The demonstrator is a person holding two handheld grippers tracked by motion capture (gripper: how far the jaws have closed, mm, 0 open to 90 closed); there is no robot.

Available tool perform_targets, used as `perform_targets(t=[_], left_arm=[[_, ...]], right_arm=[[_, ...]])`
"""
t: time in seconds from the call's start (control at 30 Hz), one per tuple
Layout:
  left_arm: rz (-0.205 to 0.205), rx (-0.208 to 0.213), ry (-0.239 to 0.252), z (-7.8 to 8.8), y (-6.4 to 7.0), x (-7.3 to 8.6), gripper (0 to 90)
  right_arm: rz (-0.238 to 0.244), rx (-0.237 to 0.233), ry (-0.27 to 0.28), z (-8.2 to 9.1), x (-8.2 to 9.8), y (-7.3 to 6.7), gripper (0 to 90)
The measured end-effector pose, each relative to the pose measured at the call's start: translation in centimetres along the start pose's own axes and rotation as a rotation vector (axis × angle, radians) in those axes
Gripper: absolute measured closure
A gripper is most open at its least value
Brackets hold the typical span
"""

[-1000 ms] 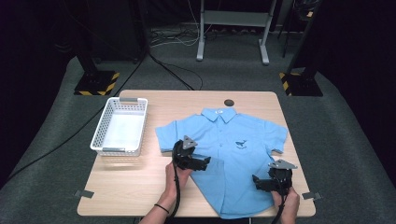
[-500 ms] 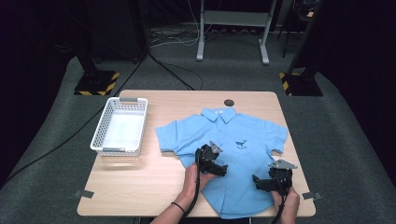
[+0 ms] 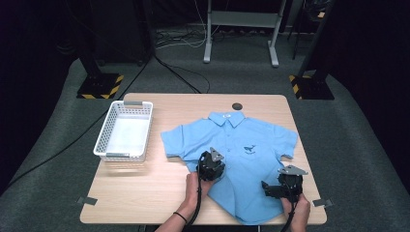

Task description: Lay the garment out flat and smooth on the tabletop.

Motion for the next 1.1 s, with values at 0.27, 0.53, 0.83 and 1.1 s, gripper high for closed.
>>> perform_targets(t=[0.27, 0.53, 0.83, 1.1], left_arm=[[-0.008, -0.002, 0.031, 1.0, 0.3, 0.4, 81.8], [-0.019, -0.003, 0.069, 2.8, 0.5, 0.5, 81.8], [-0.013, 0.003, 0.104, 4.8, 0.5, 1.5, 81.8], [0.000, 0.007, 0.103, 5.8, 0.5, 3.0, 81.7]], right_arm=[[-0.001, 0.001, 0.000, 0.0, 0.0, 0.0, 0.3], [-0.002, 0.004, 0.001, 0.0, 0.0, 0.0, 0.3], [-0.002, 0.006, 0.001, 0.0, 0.0, 0.0, 0.3], [-0.002, 0.006, 0.001, 0.0, 0.0, 0.0, 0.3]])
Point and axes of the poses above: each handheld gripper's, and its own axes: z roughly backward along the jaws, x roughly out of its underside, y roughly to its right, the point moved 3 cm from there along -z, roughly forward along the jaws, and after that the axes turned 11 degrees about -z, right-handed, at the moved point
